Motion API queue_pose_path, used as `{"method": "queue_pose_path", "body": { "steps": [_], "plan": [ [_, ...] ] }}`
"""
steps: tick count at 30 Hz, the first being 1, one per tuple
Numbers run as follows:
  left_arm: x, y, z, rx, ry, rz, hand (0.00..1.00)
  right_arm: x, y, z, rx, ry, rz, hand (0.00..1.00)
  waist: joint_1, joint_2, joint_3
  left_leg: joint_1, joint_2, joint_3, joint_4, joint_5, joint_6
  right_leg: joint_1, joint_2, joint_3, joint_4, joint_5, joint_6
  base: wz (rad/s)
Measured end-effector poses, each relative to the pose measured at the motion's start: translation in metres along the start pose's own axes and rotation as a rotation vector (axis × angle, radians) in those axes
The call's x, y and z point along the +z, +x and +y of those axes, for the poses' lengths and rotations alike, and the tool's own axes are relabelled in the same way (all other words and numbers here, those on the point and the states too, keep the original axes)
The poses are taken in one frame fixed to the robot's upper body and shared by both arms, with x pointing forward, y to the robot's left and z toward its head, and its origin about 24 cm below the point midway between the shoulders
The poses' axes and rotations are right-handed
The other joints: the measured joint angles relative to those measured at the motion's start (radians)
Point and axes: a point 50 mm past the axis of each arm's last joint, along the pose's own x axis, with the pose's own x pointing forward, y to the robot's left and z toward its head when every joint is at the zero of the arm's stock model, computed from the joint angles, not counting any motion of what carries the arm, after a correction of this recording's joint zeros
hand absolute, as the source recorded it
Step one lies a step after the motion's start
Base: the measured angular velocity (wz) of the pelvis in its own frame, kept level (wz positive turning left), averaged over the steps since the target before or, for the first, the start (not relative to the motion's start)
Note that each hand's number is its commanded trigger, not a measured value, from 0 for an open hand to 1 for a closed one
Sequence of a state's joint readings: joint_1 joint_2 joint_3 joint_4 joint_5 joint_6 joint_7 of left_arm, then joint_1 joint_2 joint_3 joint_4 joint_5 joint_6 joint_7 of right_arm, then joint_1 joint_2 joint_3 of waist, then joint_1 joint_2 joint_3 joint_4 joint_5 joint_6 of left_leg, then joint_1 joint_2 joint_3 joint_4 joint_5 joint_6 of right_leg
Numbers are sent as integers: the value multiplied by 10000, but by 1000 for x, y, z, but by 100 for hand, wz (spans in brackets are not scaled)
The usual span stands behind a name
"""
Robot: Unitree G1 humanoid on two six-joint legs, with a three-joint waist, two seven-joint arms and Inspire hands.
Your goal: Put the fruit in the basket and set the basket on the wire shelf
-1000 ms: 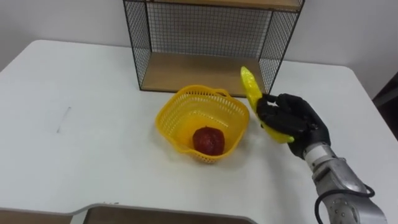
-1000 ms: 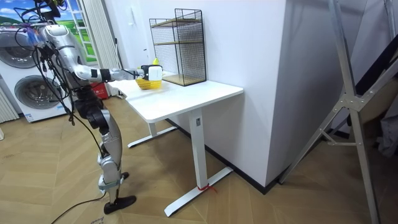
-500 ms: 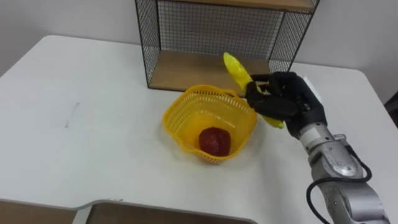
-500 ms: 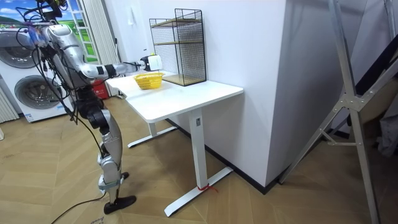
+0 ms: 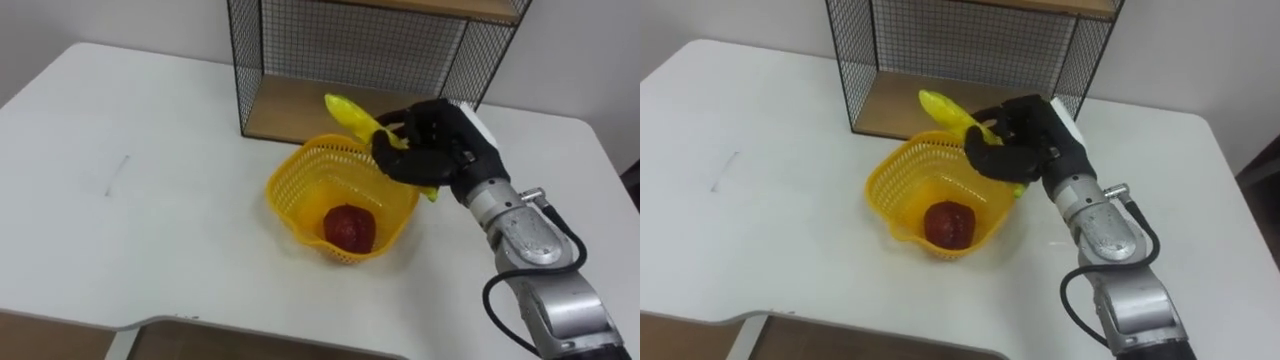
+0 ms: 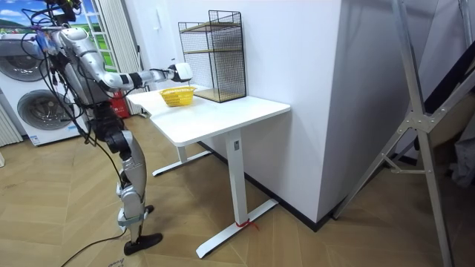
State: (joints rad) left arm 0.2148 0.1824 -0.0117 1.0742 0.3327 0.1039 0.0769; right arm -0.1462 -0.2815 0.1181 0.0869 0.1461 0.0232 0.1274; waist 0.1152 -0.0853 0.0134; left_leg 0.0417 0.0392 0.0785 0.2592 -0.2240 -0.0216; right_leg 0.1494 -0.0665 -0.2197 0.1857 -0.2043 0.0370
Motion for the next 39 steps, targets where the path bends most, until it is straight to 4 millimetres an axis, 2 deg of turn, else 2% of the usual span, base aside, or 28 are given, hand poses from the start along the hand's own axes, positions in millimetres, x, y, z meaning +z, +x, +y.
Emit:
{"method": "queue_pose_path", "body": {
  "steps": [10, 17, 21, 25, 29, 33, 39],
  "plan": [
    [0, 0, 2, 66, -5, 18, 0, 6, 9, 0, 248, -446, -119, 0, 25, -16, -8, -26, -11, -104, 106, -1, -1, 76, -5, -164, -6, 1, -1, 3],
    [-1, 0, 2, 62, 11, 164, 0, -8, 8, -1, 197, -561, 638, 0, 25, 85, -6, -22, -11, -116, 138, 0, -1, 80, -5, -177, 4, 8, -10, 0],
    [-5, 0, 1, 39, 30, 295, 0, -9, 8, 0, 210, -1063, 711, 0, 21, 236, -105, 5, -11, -115, 107, 2, -2, 88, -4, -173, 3, 8, -10, 0],
    [-5, 0, 1, 45, 91, 296, 0, -9, 8, 0, 212, -1158, 725, 0, 18, 279, -126, 29, -13, -117, 86, 15, -5, 105, -4, -169, 4, 8, -10, 0],
    [-5, 0, 1, 43, 89, 325, 0, -9, 8, 0, 206, -1121, 720, 0, 9, 266, -122, 49, -13, -125, 87, 15, -4, 80, -6, -176, 3, 8, -10, 0],
    [-7, 0, 1, 32, 54, 374, 0, -9, 8, 0, 191, -1104, 719, 0, -11, 167, -114, 25, -12, -127, 96, 15, -4, 113, -8, -213, 1, 7, -10, 0],
    [-16, -1, -4, -183, -1147, 709, 0, -16, 2, 0, -50, -527, 886, 0, -38, 94, -86, 45, -12, -149, 131, 10, -2, 237, -14, -285, -9, 8, -10, 1]
  ]
}}
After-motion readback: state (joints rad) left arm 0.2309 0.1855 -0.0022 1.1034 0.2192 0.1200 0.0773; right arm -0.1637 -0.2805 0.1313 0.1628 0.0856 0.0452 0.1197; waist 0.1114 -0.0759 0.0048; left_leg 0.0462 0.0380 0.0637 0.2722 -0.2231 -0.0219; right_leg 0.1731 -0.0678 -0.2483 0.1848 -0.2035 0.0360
